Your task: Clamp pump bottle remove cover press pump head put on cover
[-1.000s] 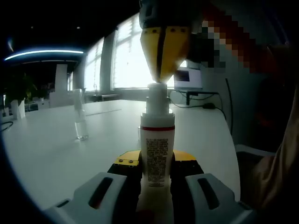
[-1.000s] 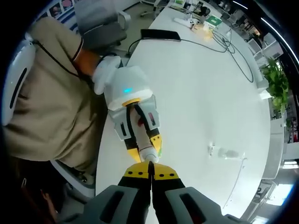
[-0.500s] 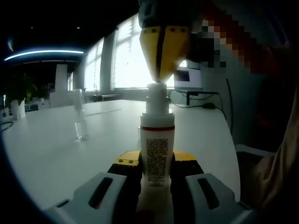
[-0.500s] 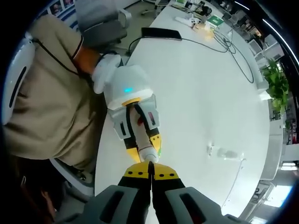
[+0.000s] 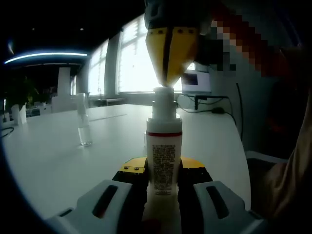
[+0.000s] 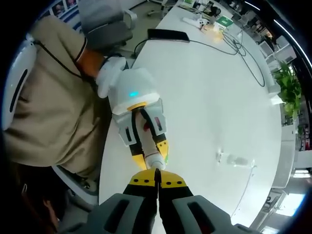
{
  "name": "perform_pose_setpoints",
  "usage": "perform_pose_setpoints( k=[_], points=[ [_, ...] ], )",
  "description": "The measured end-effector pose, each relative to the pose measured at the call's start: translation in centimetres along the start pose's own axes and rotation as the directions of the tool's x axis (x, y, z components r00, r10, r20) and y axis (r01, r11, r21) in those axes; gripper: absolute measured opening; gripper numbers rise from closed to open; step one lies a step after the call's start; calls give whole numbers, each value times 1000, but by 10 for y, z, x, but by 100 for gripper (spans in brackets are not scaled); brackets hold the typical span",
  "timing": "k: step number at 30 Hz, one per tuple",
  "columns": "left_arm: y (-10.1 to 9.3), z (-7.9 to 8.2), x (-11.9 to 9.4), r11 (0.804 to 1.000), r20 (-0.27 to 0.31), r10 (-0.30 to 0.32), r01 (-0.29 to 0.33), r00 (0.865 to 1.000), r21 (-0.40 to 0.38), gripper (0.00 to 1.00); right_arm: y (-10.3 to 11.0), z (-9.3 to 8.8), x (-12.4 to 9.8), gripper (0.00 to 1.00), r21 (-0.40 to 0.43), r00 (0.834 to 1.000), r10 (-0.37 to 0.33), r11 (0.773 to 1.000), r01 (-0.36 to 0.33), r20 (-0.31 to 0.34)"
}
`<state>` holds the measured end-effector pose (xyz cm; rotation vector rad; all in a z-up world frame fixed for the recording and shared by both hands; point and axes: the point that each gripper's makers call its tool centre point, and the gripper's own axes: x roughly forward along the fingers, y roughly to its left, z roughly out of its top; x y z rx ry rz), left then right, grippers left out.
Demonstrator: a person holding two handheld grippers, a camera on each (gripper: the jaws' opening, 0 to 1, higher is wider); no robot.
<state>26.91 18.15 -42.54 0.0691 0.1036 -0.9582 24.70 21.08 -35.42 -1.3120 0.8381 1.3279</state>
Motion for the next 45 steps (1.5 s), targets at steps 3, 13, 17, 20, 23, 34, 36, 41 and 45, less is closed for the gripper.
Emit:
perform_pose_setpoints(
  k=[3, 13, 17, 20, 23, 34, 36, 41, 45],
  points=[
    [0, 0, 0, 1000, 0, 0, 0, 1000, 0, 14, 0, 0, 0, 0, 2, 1000, 4, 1000, -4, 2],
    [1, 0, 0, 1000, 0, 0, 0, 1000, -1, 14, 0, 0, 1, 0, -4, 1000, 5, 1000, -5, -4],
    [1, 0, 0, 1000, 0, 1, -1, 1000, 0, 14, 0, 0, 2, 0, 1, 1000, 11, 1000, -11, -6],
    [0, 0, 0, 1000, 0, 1, -1, 1000, 0, 14, 0, 0, 3, 0, 2, 1000, 15, 1000, -15, -8],
    [0, -1, 0, 1000, 0, 1, -1, 1000, 0, 14, 1, -1, 5, 0, 13, 1000, 17, 1000, -17, -2],
    [0, 0, 0, 1000, 0, 0, 0, 1000, 1, 14, 2, -2, 7, 0, 15, 999, 19, 1000, -19, -30],
    [0, 0, 0, 1000, 0, 0, 0, 1000, 1, 14, 2, -2, 6, 0, 18, 999, 18, 1000, -17, -26],
    [0, 0, 0, 1000, 0, -1, 1, 1000, 1, 14, 2, -2, 6, 0, 33, 1000, 17, 999, -17, -5],
    [-1, 0, 0, 1000, 1, -1, 1, 1000, 1, 14, 2, -2, 6, 0, 41, 1000, 11, 999, -11, 1]
  ],
)
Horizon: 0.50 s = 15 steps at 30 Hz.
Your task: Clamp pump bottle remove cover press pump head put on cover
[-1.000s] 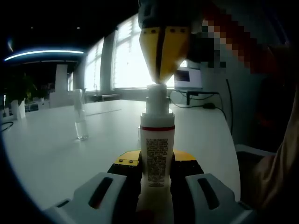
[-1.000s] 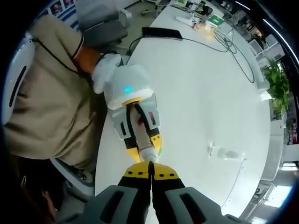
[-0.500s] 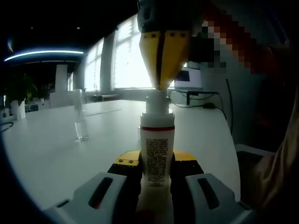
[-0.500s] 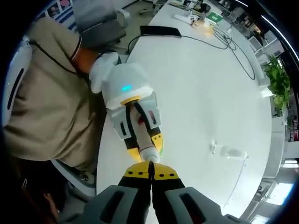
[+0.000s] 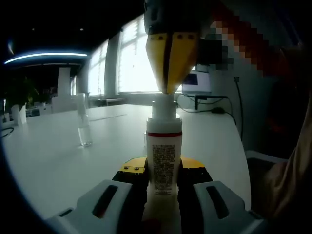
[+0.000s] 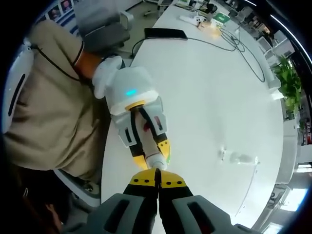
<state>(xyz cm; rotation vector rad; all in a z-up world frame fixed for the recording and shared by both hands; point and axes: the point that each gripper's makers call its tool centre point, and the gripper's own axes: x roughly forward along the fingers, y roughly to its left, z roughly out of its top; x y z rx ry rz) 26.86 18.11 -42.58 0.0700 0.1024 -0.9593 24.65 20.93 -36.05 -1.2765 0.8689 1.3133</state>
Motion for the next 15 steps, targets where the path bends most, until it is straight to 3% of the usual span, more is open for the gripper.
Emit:
perform_pose_setpoints(
  k=[8, 15],
  points=[
    [0, 0, 0, 1000, 0, 0, 0, 1000, -1, 14, 0, 0, -1, 0, 31, 1000, -24, 999, 23, 12],
    [1, 0, 0, 1000, 0, -1, 1, 1000, -2, 14, -1, 1, -8, 0, -2, 998, -58, 998, 58, 29]
  ],
)
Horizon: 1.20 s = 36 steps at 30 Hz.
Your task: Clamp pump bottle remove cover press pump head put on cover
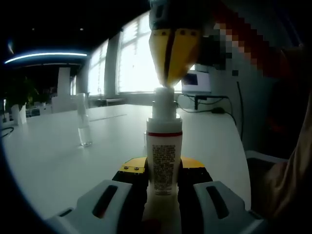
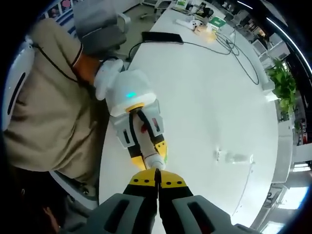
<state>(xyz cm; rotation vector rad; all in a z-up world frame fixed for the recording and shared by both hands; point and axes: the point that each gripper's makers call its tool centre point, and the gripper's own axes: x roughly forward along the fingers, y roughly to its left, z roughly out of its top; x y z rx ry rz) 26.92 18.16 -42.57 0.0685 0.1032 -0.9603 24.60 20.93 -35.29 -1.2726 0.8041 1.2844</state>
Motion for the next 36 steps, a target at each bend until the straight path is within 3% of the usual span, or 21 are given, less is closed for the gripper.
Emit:
perform_pose_setpoints(
  k=[11, 36],
  points=[
    [-1, 0, 0, 1000, 1, -1, 1, 1000, 7, 14, 0, -1, -1, 0, 29, 996, -62, 998, 61, 59],
    [1, 0, 0, 1000, 0, 4, -4, 1000, -2, 14, -5, -2, -5, 0, 121, 968, -180, 980, 161, 173]
  ],
)
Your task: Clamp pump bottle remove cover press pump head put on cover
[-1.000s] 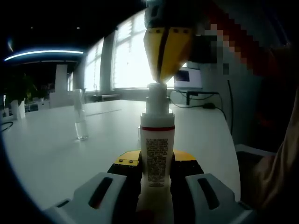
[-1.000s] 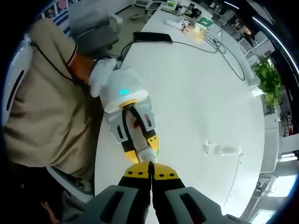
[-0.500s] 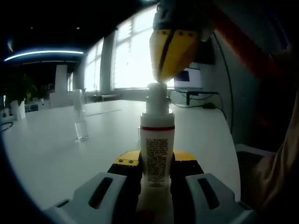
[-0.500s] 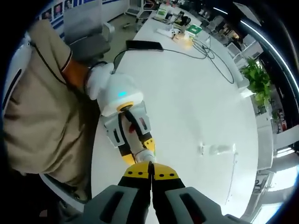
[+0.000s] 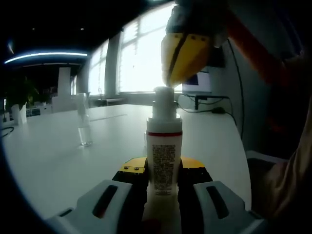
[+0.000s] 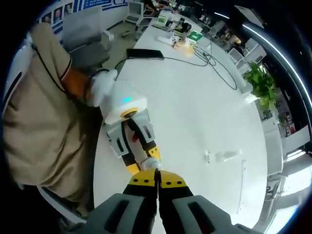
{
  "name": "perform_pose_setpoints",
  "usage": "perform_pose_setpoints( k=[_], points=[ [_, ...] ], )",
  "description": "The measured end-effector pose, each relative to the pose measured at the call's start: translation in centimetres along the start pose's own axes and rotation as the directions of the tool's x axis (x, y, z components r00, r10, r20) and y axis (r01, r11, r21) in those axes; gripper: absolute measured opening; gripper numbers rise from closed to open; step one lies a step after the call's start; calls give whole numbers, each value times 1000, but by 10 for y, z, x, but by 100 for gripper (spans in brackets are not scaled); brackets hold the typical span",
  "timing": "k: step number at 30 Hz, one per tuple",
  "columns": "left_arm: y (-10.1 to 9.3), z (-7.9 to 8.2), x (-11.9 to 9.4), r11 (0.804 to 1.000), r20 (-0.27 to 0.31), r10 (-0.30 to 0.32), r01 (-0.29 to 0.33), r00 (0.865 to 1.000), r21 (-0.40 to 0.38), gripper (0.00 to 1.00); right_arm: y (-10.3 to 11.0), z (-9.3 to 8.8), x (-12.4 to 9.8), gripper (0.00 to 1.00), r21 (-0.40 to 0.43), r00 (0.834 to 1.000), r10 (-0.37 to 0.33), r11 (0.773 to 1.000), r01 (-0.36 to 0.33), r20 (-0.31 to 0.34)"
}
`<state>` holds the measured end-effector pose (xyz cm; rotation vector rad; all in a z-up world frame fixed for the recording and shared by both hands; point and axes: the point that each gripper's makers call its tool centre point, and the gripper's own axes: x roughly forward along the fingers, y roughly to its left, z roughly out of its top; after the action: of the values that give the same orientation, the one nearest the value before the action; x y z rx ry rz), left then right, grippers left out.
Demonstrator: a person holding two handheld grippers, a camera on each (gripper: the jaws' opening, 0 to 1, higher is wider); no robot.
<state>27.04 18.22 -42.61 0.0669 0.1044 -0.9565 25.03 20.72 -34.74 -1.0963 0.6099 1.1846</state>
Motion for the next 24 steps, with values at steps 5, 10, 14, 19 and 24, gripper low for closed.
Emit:
perform_pose_setpoints(
  k=[5, 10, 14, 19, 24],
  points=[
    [0, 0, 0, 1000, 0, 0, 0, 1000, 2, 14, -4, -1, 0, 0, 22, 999, -28, 999, 27, 19],
    [-1, 0, 0, 1000, 0, 0, 0, 1000, 1, 14, -8, -1, -5, 0, 46, 997, -50, 998, 47, 61],
    [0, 0, 0, 1000, 0, 0, 0, 1000, 1, 14, -11, -1, -10, 0, 68, 993, -65, 996, 58, 99],
    [0, 0, 0, 1000, 0, 0, 0, 1000, 3, 14, -12, -2, -17, 0, 103, 985, -89, 992, 73, 150],
    [-1, 0, 0, 1000, 1, 0, 0, 1000, 4, 14, -14, -3, -21, 0, 128, 977, -111, 988, 89, 181]
  ],
)
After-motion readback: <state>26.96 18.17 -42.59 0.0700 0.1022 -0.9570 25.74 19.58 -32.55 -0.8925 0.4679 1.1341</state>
